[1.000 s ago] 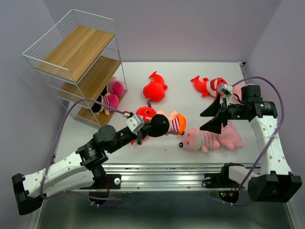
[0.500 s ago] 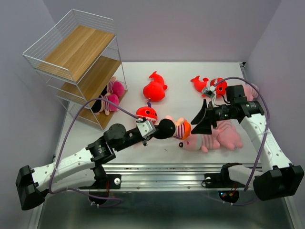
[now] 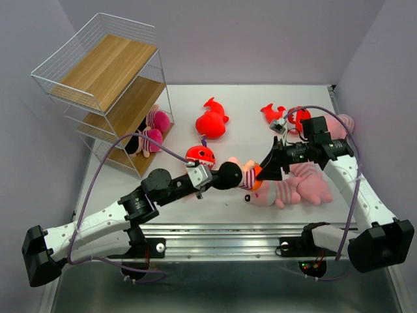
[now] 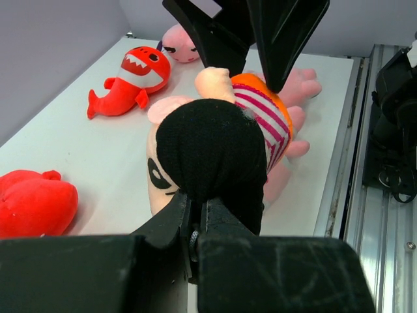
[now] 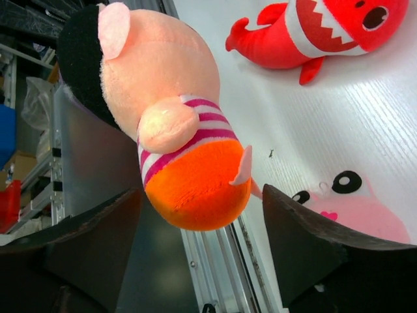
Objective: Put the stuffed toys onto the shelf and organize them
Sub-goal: Pass the stuffed toy from the left arm to the right
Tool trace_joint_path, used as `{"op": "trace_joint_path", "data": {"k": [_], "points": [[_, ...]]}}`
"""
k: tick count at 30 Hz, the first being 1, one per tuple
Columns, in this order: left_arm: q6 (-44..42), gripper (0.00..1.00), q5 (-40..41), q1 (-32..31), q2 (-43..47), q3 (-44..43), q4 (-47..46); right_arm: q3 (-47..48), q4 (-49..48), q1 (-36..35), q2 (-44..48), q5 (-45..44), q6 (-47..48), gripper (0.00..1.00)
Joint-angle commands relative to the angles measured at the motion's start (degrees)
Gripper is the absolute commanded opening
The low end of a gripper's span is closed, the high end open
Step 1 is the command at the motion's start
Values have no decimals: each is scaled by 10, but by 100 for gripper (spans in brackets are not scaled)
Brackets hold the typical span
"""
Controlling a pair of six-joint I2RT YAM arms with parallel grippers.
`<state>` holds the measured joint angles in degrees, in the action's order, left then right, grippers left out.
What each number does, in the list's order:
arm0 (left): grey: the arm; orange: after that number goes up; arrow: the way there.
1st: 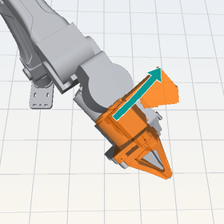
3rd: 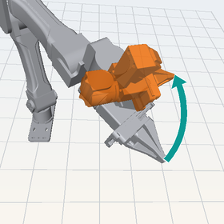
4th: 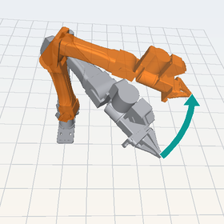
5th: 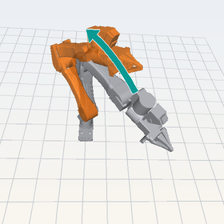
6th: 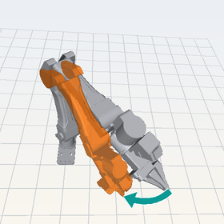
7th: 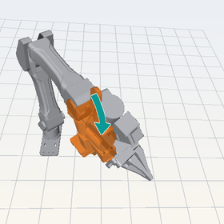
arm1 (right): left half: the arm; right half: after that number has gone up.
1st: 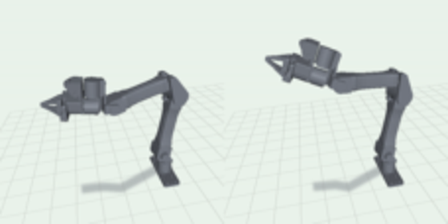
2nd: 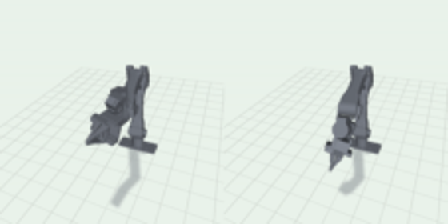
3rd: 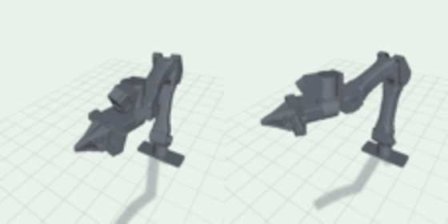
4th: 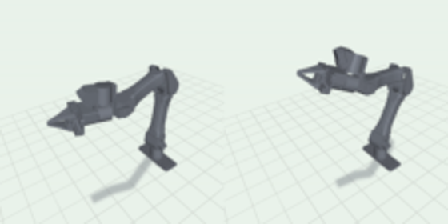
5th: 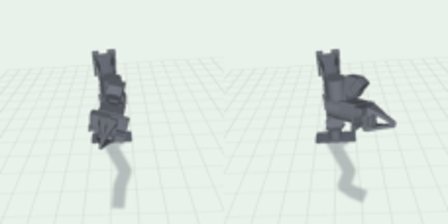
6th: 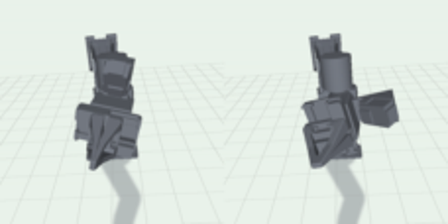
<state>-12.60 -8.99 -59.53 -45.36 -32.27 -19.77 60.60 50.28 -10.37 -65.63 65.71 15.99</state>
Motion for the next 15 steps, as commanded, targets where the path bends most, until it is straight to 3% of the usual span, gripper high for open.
{"op": "trace_joint_path", "data": {"k": [1,6,8,10,13,15], "points": [[8,0,-6,-1,9,-13,-65,8,-37,-32,-10,18,-17,74],[13,0,0,-1,7,-10,-83,14,-24,-44,-20,34,-1,45],[15,0,6,-1,9,-13,-83,24,-12,-44,-24,35,12,14],[21,0,9,-1,17,-14,-83,32,-4,-44,-26,39,19,1],[39,0,29,-1,30,-26,-83,51,17,-44,-28,41,36,1],[55,21,70,-2,46,-52,-63,58,19,-44,-30,34,40,1]]}}
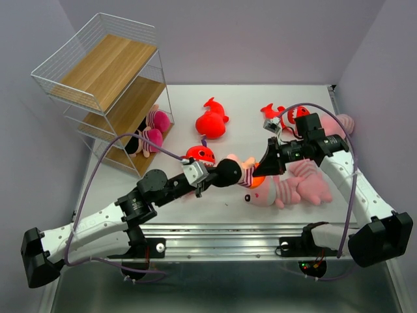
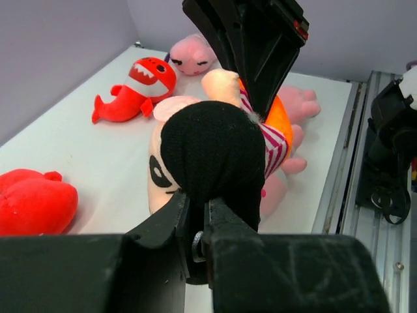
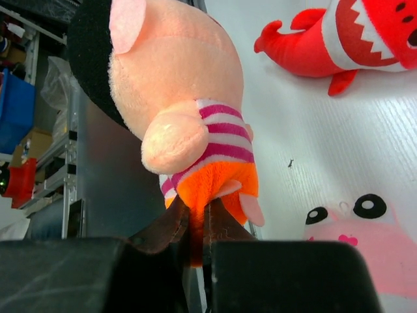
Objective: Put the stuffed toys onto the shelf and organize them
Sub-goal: Pass the stuffed toy from the left arm to the right, then place the stuffed toy onto shelf
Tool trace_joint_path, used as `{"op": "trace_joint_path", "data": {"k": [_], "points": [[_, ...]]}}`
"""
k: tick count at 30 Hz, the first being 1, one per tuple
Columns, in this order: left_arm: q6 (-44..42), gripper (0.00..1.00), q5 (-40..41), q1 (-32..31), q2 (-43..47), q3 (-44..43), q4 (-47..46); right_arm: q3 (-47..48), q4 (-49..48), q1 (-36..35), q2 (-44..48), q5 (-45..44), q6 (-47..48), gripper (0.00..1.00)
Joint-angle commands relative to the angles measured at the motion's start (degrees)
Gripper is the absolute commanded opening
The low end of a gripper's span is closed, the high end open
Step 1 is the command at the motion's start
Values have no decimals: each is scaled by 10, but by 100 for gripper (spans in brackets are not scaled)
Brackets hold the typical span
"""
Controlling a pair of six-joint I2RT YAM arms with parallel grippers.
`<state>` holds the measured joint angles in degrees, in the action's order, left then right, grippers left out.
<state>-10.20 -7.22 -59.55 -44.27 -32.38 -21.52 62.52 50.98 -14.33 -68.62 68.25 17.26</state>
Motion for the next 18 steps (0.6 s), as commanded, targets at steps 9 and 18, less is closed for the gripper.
{"op": "trace_joint_path", "data": {"k": [9,18], "points": [[83,82,156,-1,87,-236,134,34,-69,-4,-21,-9,-26,1],[141,85,168,0,24,-416,232,38,-303,-99,-82,-80,-246,1]]}}
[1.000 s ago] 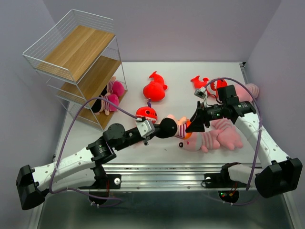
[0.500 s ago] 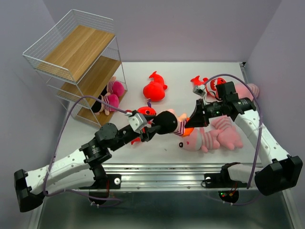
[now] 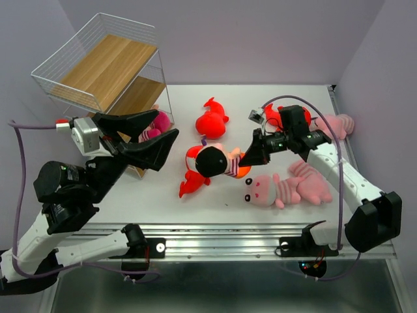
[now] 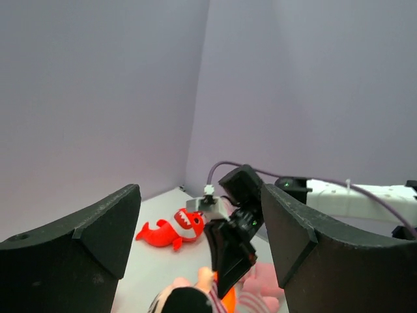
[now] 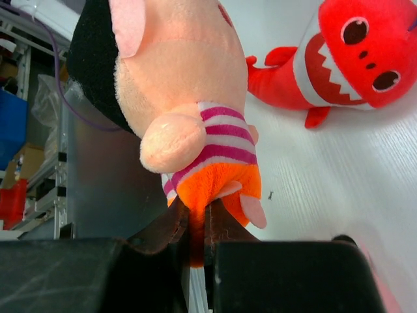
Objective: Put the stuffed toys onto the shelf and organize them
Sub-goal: Place the stuffed toy onto shelf
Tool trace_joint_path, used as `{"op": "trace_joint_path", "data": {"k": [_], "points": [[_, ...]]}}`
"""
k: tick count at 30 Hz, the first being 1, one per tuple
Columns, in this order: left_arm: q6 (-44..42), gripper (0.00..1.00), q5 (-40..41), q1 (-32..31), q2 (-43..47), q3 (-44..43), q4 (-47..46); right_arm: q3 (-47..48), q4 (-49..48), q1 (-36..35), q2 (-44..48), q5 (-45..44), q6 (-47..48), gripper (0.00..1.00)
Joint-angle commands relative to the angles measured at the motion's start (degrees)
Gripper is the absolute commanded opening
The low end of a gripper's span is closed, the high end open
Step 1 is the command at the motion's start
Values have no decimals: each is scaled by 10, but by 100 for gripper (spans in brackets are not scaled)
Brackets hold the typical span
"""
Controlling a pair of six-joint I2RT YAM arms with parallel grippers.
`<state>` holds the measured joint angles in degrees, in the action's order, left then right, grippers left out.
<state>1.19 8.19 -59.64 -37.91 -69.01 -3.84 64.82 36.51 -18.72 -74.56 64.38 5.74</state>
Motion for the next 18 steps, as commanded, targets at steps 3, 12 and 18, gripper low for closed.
{"op": "trace_joint_path", "data": {"k": [3,12,18], "points": [[32,85,20,0,-59,-70,55,34,-223,-85,-51,-106,-215,1],[63,85,33,0,-64,-82,45,155,-288,-180,-202,-223,-338,1],[76,85,46,0,-38,-60,43,205,-310,-236,-275,-304,-398,1]]}}
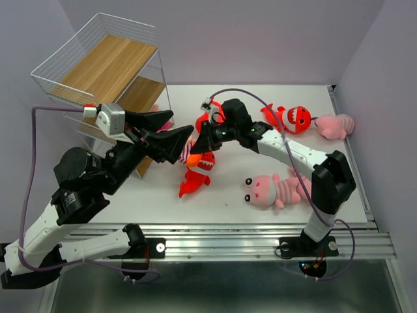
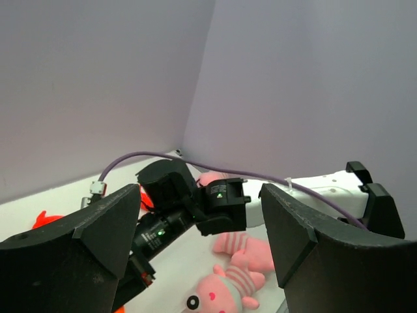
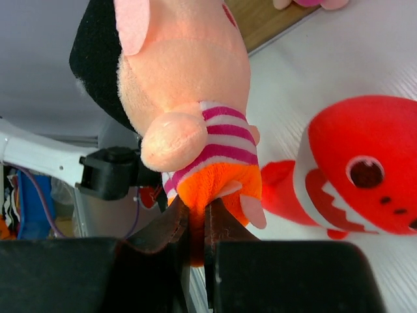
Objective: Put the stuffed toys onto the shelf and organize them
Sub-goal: Place the stuffed toy onto shelf
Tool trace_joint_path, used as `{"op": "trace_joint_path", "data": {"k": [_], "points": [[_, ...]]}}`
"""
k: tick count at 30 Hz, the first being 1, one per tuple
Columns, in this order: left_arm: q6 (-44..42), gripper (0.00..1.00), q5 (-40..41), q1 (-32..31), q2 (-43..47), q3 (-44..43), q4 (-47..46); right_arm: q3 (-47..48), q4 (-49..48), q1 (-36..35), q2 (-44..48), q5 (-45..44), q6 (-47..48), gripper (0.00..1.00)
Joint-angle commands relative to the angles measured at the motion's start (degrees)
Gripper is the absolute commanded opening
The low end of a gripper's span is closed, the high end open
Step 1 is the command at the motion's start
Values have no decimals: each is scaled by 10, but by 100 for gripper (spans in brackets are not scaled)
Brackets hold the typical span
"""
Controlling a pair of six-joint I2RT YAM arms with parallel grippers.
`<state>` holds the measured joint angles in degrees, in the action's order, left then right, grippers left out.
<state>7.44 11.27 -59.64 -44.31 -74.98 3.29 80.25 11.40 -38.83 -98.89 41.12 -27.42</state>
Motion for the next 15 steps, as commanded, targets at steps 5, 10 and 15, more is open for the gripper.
{"op": "trace_joint_path", "data": {"k": [5,10,15], "points": [[31,85,20,0,52,17,-29,79,-95,-49,-75,-97,-108,1],[35,85,21,0,74,33,-29,109,-125,-60,-125,-61,-147,1],[39,85,22,0,80,47,-26,144,-130,-78,-158,-67,-156,0]]}}
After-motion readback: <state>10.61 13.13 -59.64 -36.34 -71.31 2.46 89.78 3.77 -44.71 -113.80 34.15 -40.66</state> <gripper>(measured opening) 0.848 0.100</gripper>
